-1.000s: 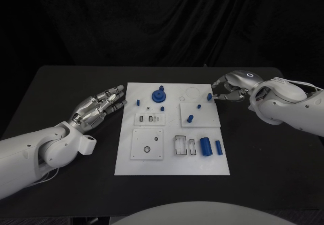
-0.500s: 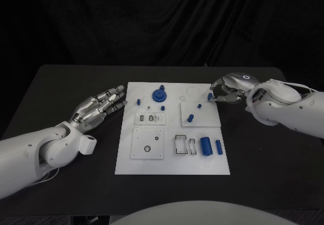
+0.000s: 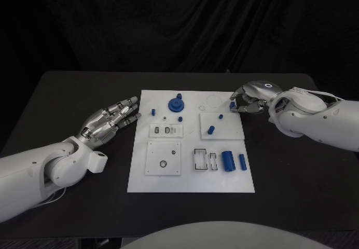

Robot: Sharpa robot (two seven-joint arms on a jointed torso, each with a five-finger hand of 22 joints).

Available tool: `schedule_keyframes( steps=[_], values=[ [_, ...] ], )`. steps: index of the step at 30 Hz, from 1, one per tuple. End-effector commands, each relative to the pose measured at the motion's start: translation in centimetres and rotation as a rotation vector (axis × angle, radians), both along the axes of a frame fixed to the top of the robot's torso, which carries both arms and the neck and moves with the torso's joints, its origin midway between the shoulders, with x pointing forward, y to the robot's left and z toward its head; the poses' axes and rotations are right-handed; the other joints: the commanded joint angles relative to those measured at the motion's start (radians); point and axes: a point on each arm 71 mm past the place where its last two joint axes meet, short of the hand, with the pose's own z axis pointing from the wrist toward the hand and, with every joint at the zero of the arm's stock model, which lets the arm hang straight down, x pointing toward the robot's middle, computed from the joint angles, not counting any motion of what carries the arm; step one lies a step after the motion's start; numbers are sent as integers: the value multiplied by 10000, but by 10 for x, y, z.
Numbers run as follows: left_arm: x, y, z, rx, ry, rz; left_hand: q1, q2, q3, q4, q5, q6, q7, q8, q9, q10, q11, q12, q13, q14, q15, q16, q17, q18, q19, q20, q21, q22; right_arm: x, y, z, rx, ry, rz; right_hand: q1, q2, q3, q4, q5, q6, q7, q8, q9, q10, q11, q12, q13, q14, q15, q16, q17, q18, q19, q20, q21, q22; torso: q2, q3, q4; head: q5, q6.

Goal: Assemble the parts on the task board

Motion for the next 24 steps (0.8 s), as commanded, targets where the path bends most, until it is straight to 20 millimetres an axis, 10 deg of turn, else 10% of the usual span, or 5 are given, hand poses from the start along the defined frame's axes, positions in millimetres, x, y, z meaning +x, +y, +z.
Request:
schedule_keyframes(
  steps=[1, 24],
  values=[
    [-2, 1, 6, -818, -766, 72, 105, -13, 61, -2, 46, -67, -30, 28, -7, -16, 92, 32, 5, -31, 72, 32, 9, 166, 15, 39, 60, 11, 0, 1, -4, -91, 126, 148, 70, -5, 9, 10, 25, 184, -7, 117, 55, 1042, -8, 27, 2635, 977, 3, -17, 2517, 106, 57, 24, -49, 1960, -2, -9, 4, 10, -21],
    [-3, 1, 2, -778, -629, 31, 91, -16, 90, -5, 33, -104, -22, 18, -12, -33, 97, 18, 0, -39, 89, 28, 6, 162, 5, 41, 51, 6, 2, 5, -8, -119, 196, 231, 262, 123, -67, -141, 352, 871, -150, 865, 998, 1042, -124, 27, 2635, 950, -91, -110, 2461, 124, 40, -63, -171, 1944, 5, 6, 0, 24, -67]
  ],
)
